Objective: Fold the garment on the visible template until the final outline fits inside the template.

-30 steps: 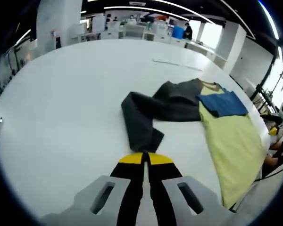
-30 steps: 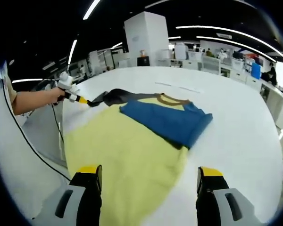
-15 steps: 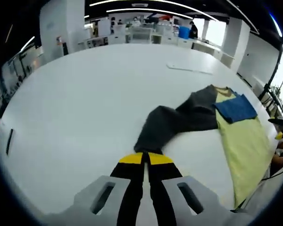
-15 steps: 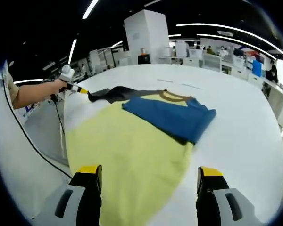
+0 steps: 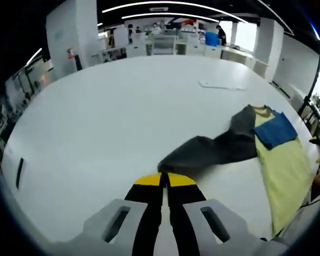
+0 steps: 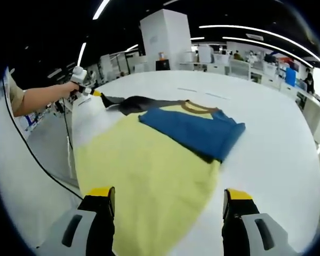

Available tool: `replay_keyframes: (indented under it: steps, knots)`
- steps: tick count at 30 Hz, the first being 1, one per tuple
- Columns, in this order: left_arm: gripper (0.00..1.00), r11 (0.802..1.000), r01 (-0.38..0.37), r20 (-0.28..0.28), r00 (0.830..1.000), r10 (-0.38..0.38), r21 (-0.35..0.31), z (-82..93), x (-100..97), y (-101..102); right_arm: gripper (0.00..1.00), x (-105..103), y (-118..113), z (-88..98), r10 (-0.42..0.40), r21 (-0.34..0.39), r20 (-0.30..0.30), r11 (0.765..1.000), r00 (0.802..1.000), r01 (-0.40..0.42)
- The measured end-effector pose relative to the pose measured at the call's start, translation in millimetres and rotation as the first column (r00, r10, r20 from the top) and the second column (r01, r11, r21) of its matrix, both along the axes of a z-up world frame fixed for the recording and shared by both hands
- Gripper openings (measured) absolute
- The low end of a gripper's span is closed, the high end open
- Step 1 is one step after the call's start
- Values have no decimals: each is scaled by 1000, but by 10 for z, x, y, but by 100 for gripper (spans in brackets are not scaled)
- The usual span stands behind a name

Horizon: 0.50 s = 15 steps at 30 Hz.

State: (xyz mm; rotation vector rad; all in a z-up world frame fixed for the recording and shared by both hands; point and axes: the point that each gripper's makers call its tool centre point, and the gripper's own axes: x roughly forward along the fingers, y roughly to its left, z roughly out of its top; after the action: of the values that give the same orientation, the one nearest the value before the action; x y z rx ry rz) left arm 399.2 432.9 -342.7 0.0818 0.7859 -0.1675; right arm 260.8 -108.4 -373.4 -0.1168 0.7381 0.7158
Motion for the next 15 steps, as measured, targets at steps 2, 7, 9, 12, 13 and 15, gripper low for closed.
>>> replay_keyframes:
  steps: [2, 7, 9, 12, 13, 15]
  knots:
    - [0, 1000, 0, 3, 1000, 0, 8, 15, 43, 33, 82, -6, 5, -7, 1, -3, -2, 1000, 1000, -1]
    - [0, 1000, -5, 8, 1000, 5, 24, 56, 160, 134, 82, -25, 29, -25, 1, -6, -9, 1000, 1000, -1]
    - [0, 1000, -7, 10, 1000, 7, 30, 72, 191, 160, 82, -32, 33, -31, -1, -7, -12, 1000, 1000, 1]
    - [0, 999, -13, 11, 1000, 12, 35, 77, 232, 198, 82, -41, 30, -43, -5, -9, -16, 1000, 1000, 5]
    - [0, 999, -16, 11, 1000, 15, 36, 73, 251, 216, 82, -42, 28, -47, -6, -11, -17, 1000, 1000, 6]
    - [0, 999, -20, 9, 1000, 19, 37, 62, 274, 245, 82, -48, 26, -58, -8, -14, -21, 1000, 1000, 8]
